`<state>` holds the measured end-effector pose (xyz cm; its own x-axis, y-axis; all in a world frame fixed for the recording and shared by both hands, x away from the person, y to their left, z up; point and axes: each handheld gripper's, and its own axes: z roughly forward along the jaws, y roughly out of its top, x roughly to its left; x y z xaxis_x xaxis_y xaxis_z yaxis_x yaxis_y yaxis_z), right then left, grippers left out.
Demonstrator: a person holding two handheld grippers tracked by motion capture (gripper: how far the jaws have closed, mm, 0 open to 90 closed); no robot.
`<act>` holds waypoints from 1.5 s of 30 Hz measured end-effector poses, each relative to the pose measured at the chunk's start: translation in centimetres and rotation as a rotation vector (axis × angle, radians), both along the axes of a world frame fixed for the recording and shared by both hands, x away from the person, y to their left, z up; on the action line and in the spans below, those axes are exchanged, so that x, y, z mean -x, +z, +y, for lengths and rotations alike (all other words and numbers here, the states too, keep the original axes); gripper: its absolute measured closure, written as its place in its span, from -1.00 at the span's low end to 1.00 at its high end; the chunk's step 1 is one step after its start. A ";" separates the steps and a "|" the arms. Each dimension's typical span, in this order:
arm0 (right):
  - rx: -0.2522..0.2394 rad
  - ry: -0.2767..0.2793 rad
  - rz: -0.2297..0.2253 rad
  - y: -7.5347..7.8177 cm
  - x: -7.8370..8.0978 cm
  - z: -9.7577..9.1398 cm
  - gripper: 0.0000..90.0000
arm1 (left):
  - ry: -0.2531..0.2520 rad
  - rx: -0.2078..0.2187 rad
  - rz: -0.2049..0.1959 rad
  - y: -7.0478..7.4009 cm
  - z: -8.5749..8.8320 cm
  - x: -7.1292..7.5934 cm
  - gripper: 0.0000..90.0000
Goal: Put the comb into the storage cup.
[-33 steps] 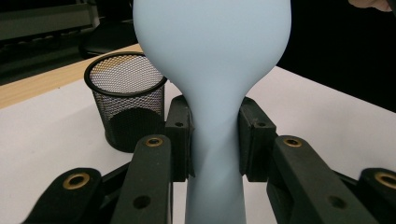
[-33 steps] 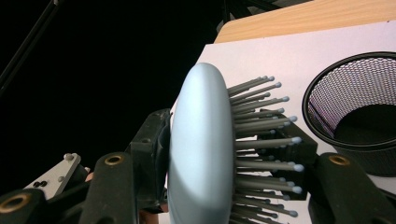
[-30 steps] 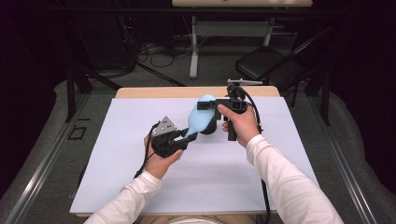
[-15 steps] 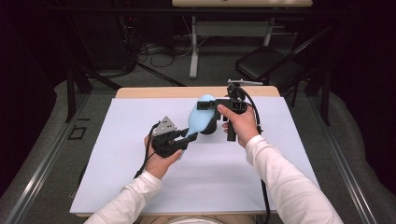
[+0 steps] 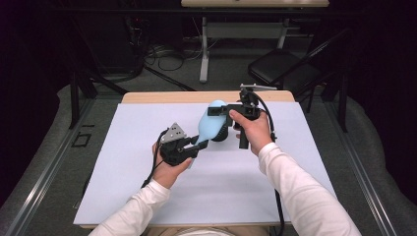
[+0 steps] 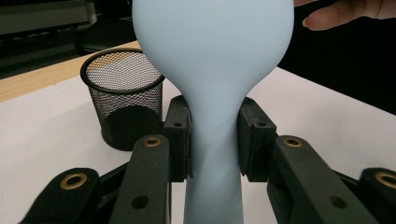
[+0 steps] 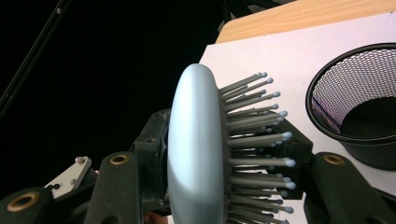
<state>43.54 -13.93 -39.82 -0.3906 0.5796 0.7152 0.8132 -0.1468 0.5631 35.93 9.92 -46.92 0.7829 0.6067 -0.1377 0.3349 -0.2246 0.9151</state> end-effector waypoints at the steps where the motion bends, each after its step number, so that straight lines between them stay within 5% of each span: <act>1: 0.000 0.001 -0.001 0.0 0.0 0.0 0.06 | 0.000 0.001 0.000 0.0 0.0 0.0 0.53; 30: -0.014 0.008 0.034 -0.1 -0.1 0.1 0.09 | 0.002 0.013 0.009 0.0 0.1 -0.1 0.42; 45: -0.013 0.009 0.029 -0.2 -0.1 -0.2 0.10 | 0.006 0.036 0.002 -0.1 0.0 -0.3 0.12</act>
<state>43.67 -14.11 -40.01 -0.3749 0.5666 0.7338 0.8305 -0.1465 0.5374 36.19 9.93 -47.05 0.7787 0.6062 -0.1615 0.3382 -0.1889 0.9219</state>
